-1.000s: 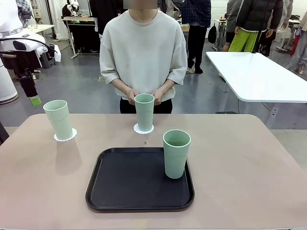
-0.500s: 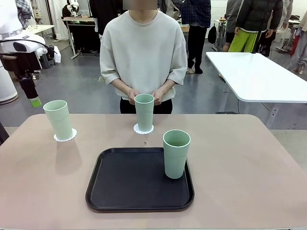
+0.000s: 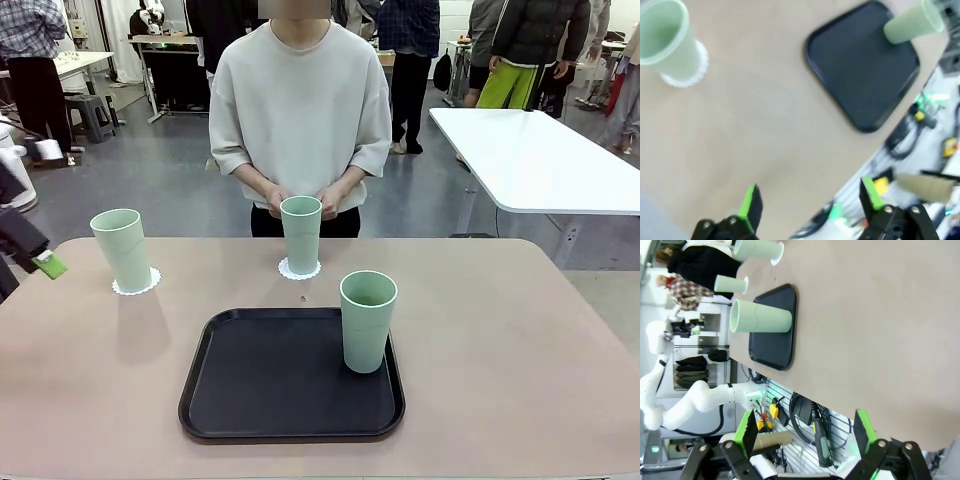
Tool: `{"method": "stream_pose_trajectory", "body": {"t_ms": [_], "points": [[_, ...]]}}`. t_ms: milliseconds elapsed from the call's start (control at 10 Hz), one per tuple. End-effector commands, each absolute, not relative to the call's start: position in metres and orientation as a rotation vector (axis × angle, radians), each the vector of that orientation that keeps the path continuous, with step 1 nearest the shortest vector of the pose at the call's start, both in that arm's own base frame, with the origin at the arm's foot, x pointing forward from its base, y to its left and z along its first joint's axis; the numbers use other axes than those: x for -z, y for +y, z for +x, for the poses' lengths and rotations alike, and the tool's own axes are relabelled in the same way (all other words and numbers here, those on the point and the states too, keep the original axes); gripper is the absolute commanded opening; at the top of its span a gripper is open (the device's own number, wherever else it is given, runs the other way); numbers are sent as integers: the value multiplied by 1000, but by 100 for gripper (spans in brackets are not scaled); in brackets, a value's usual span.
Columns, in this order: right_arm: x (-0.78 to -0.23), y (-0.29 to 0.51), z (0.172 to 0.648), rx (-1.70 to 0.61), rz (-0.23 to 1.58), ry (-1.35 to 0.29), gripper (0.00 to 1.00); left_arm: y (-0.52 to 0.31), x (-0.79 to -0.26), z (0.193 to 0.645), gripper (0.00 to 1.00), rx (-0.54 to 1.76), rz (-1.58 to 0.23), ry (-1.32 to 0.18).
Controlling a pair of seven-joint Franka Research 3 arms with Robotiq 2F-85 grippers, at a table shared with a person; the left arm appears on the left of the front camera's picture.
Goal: Place coasters on the table and set cups on them.
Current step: Take one Reusable plastic cup from the Flat Tray and place it on a coaster set by the human.
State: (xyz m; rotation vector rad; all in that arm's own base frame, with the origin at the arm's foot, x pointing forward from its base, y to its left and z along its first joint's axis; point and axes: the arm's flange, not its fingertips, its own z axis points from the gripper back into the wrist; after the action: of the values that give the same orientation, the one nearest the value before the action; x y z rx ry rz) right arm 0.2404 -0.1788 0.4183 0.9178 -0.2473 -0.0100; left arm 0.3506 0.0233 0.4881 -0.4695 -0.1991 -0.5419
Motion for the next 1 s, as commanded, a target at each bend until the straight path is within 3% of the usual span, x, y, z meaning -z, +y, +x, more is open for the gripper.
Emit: {"method": "stream_pose_trajectory", "body": {"t_ms": [0,500,900], "points": [[-418,-178,242,2,938,-266,100,80,-504,346,100,435,-687,-331],[-418,-178,242,2,938,-266,100,202,-470,344,100,337,-1186,-311],[-418,-178,242,2,938,-266,100,269,-448,328,100,237,-1305,-379]]}}
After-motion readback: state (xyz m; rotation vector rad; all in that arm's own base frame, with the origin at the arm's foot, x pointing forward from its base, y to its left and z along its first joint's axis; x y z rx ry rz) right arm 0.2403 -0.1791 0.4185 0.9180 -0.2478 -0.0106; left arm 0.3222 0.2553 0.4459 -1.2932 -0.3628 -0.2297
